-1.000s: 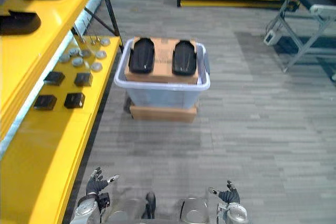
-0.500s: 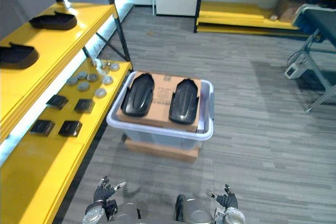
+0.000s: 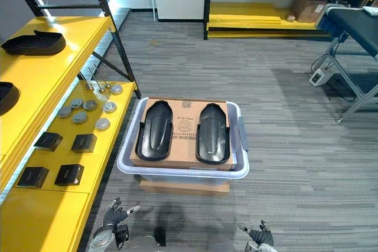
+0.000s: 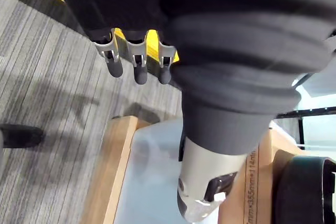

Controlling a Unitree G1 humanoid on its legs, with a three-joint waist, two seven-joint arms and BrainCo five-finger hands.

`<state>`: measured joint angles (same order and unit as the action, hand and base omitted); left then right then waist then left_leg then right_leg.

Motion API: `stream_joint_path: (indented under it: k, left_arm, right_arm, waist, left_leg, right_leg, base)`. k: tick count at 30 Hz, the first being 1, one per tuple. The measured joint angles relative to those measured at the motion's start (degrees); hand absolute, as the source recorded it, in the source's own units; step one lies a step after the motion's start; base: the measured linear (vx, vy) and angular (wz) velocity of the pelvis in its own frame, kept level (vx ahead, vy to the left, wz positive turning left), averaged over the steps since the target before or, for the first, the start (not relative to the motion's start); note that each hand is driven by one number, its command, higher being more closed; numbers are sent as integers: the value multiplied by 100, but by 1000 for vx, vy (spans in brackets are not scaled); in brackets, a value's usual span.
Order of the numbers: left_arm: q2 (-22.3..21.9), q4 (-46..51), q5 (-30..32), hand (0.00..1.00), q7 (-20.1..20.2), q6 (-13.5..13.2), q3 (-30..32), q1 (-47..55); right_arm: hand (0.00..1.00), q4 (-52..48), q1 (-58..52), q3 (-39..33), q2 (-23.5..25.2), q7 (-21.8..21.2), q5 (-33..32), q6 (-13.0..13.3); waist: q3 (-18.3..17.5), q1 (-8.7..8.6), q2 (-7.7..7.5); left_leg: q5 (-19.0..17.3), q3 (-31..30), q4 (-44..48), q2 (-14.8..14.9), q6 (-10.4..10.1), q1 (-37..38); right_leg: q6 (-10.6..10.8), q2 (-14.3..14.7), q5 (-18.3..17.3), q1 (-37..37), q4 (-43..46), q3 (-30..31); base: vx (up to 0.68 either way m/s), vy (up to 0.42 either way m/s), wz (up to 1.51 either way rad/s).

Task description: Walk over and take plastic housings, then place them on the shelf

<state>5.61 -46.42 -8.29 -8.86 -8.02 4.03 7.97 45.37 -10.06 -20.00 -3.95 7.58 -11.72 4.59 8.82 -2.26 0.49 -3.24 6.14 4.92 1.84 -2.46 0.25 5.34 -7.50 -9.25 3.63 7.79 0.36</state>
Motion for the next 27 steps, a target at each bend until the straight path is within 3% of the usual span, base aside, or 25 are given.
stream_joint_path:
  k: [8,12,15,20,27]
  left_arm:
    - [113,313,18,0,8,-6,7,129]
    - [113,347,121,0,7,-9,-8,283]
    - [125,356,227,0,9,-16,-125,370]
    - [125,361,238,0,11,-28,-312,424]
    - [110,366,233,0,-3,-136,-519,398]
  right_arm:
    - [0,-2786,-68,-778,-110,457,-80,172]
    - [0,-3556,202,-877,-165,638,194,198]
    - [0,-3643,528,-813,-299,762,533,295]
    - [0,-3318,1246,-104,-760,979,1102,286]
    - [0,-1902,2468,335,-1008,1109,1641,-55]
  waist:
    - [-37,-13,-87]
    - [-68,-7,-127]
    - [-82,4,-127]
    - [-81,25,-118]
    - [68,234,62]
  left_leg:
    - [-30,47,-223,-67,50,58]
    - [-30,29,-300,16,49,144]
    - [-28,-47,-302,104,47,181]
    - [-16,-158,-305,116,50,109]
    - [372,-540,-328,106,41,-297]
  right_leg:
    - [16,-15,-5,24,-138,70]
    - [8,68,59,64,-119,72]
    - [-17,122,149,129,-120,-6]
    - [-25,135,219,123,-145,-162]
    - [-93,131,579,4,-325,-542]
  base:
    - [133,8,-4]
    - [103,-27,-1]
    - [77,-29,12]
    - [22,-8,12]
    - [-35,-1,31]
